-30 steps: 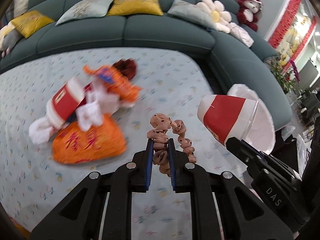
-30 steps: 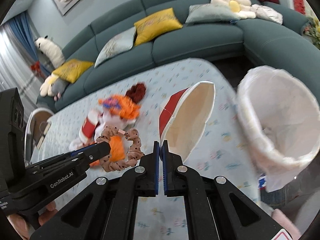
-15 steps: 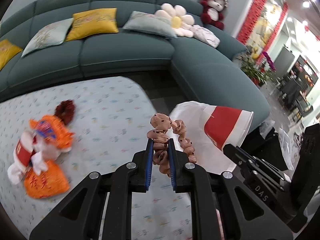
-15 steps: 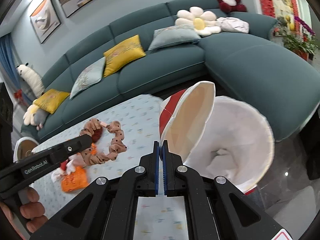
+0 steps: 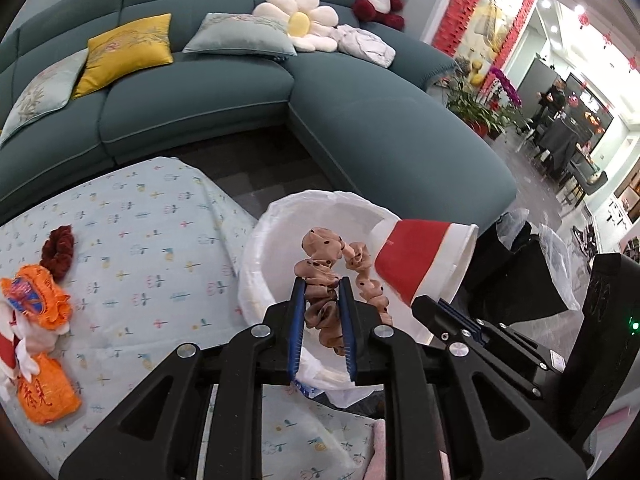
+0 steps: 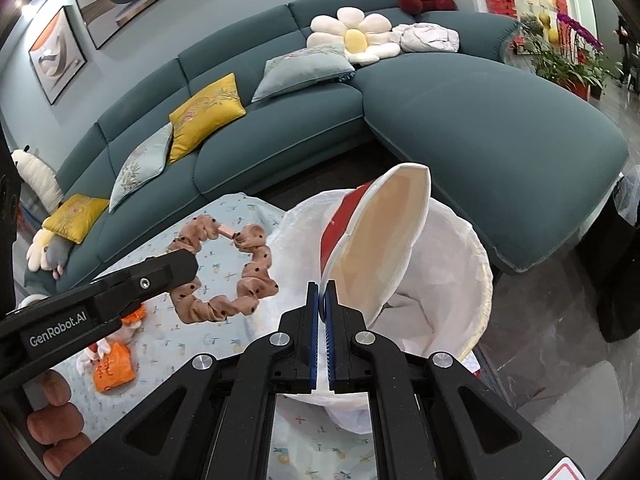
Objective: Collect trash
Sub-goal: 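Carry cup and beaded string over the bin and open both grippers, then move the left gripper to the white cloth while the right approaches the orange bag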
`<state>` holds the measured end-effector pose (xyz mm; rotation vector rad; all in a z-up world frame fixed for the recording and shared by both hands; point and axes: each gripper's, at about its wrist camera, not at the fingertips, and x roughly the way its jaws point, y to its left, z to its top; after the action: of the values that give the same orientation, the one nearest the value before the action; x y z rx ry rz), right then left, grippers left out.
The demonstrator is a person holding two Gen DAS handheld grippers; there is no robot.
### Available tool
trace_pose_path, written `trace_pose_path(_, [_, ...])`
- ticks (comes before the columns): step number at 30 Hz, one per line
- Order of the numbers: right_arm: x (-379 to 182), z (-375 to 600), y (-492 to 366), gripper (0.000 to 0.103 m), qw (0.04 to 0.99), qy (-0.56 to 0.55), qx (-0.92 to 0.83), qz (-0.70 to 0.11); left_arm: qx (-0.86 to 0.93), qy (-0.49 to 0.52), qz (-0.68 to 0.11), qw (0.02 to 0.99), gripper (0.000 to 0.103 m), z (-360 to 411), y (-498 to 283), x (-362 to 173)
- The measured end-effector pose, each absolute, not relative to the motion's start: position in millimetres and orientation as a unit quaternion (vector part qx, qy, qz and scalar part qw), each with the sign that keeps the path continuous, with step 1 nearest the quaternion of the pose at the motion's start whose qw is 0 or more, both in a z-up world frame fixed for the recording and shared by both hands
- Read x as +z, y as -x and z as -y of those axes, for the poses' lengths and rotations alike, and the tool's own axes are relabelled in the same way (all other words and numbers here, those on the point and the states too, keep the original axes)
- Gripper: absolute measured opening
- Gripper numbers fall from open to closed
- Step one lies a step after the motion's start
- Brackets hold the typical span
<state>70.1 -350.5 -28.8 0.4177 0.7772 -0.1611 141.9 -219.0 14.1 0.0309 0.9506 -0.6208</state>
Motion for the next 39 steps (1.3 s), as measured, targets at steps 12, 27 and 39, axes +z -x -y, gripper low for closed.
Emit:
trace_pose_path(12, [-21, 357, -66, 0.031, 0.905, -0.201, -0.094, -0.364, -0.273, -0.008, -0.447, 0.852, 0.045, 213, -141, 13])
trace_pose_path(27, [12, 303, -73, 0.046, 0.919, -0.169, -0.057, -0.350, -0.214, 0.018, -0.433, 0.876, 0.061, 137, -141, 31])
trace_pose_path(39, [15, 211, -85, 0.050, 0.918, -0.135, 0.015, -0.373, -0.120, 0.041, -0.437, 0.891, 0.076, 30, -133, 26])
